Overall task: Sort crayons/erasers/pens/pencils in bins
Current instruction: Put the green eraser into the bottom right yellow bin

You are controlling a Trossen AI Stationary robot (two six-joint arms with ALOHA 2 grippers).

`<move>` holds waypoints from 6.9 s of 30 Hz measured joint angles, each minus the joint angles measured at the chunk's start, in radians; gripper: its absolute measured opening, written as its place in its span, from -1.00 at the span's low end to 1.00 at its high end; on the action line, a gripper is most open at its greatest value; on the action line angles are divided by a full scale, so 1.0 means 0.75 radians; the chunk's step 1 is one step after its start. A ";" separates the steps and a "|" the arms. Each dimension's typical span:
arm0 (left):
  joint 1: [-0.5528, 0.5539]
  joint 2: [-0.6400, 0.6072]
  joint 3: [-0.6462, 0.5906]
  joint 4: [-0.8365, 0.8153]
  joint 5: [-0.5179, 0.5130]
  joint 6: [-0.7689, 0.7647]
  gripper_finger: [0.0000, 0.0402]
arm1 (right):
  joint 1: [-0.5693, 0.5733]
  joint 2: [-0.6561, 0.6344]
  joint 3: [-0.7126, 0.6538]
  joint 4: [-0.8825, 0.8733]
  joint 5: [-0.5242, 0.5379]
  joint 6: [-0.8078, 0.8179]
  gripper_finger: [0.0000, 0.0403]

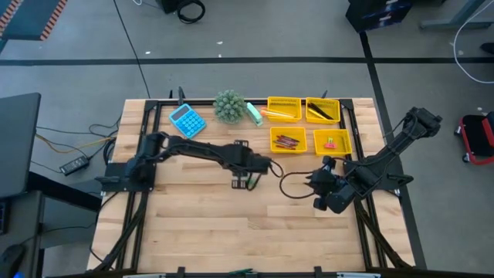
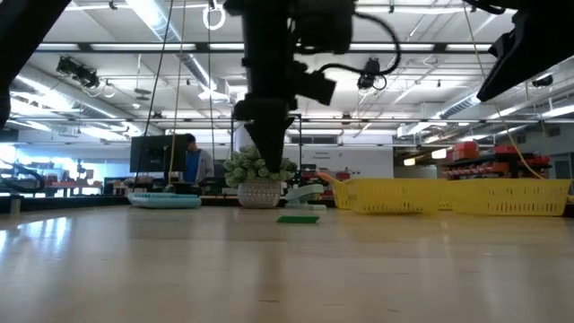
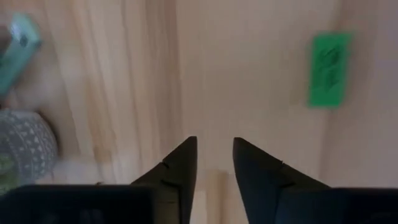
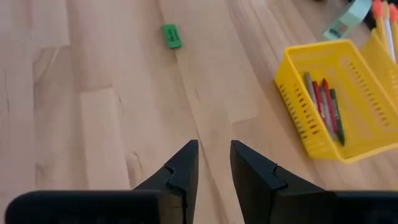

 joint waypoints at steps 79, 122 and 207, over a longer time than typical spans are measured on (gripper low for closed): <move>0.532 -0.807 -1.906 2.964 0.854 0.169 -0.94 | -0.738 1.244 0.770 0.438 -0.640 -0.696 -0.19; 0.531 -0.807 -1.904 2.898 0.854 0.138 -0.87 | -0.865 0.441 0.400 -0.289 -0.357 0.009 -0.51; 0.533 -0.807 -1.905 2.883 0.853 0.145 -0.94 | -1.619 0.055 -0.290 -0.060 -0.560 0.113 -0.23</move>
